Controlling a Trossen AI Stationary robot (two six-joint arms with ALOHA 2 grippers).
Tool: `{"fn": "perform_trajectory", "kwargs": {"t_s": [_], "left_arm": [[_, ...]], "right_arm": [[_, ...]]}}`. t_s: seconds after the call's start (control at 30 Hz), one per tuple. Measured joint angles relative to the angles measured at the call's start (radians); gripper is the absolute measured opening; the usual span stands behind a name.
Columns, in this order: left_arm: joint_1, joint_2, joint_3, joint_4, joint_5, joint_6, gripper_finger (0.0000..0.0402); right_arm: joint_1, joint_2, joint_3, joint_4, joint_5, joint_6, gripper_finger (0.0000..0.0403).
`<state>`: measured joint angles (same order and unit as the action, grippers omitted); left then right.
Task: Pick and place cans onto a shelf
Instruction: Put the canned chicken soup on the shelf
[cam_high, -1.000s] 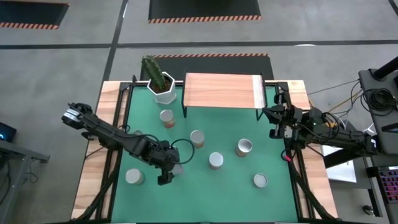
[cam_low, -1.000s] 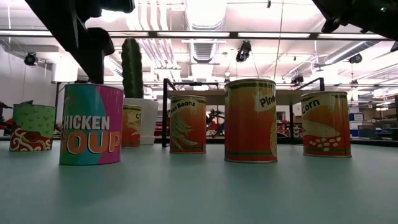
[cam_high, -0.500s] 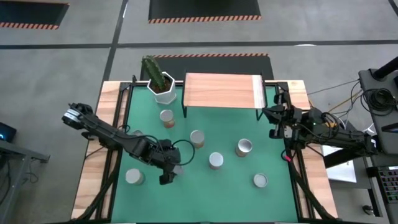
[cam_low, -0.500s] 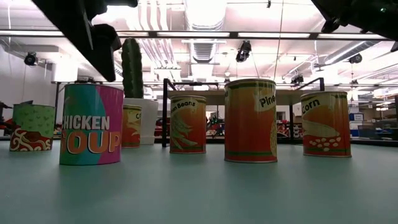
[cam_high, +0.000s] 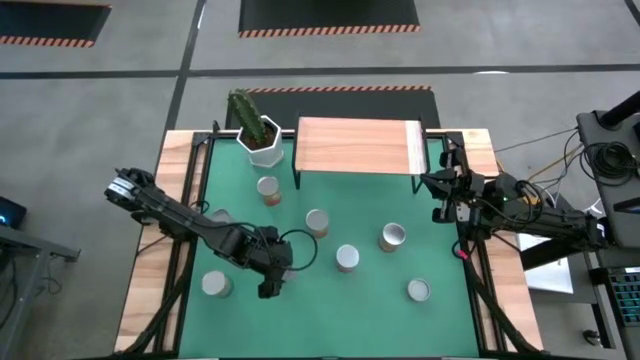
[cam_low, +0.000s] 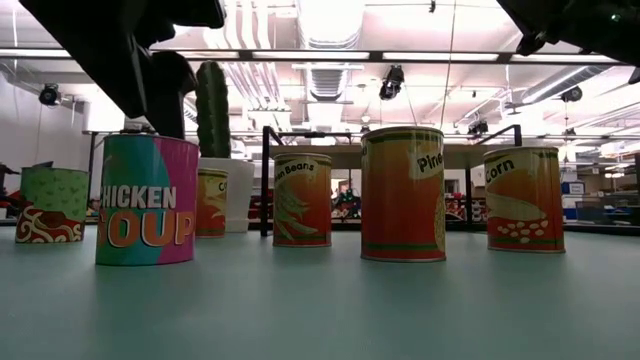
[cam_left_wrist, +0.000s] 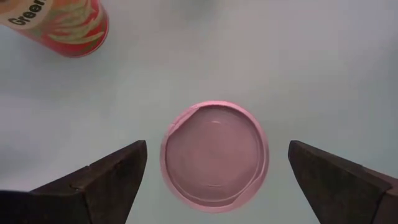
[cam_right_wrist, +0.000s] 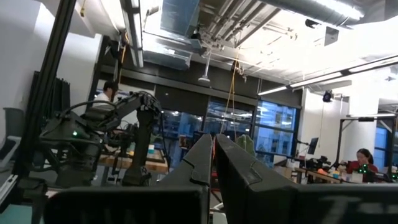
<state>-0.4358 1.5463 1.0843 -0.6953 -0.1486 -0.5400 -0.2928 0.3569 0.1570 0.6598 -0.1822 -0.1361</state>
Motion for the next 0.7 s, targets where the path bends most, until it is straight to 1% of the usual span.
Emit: {"fn": "perform_trajectory", "kwargs": {"t_s": [0.4, 0.7], "left_arm": [[-0.002, 0.006, 0.000, 0.007, -0.005, -0.001, 0.0373], [-0.007, 0.050, 0.000, 0.023, 0.000, -0.003, 0.0373]], "right_arm": [[0.000, 0.000, 0.000, 0.000, 0.000, -0.006, 0.0009], [0.000, 0.000, 0.000, 0.000, 0.000, -0.006, 0.0009]]}}
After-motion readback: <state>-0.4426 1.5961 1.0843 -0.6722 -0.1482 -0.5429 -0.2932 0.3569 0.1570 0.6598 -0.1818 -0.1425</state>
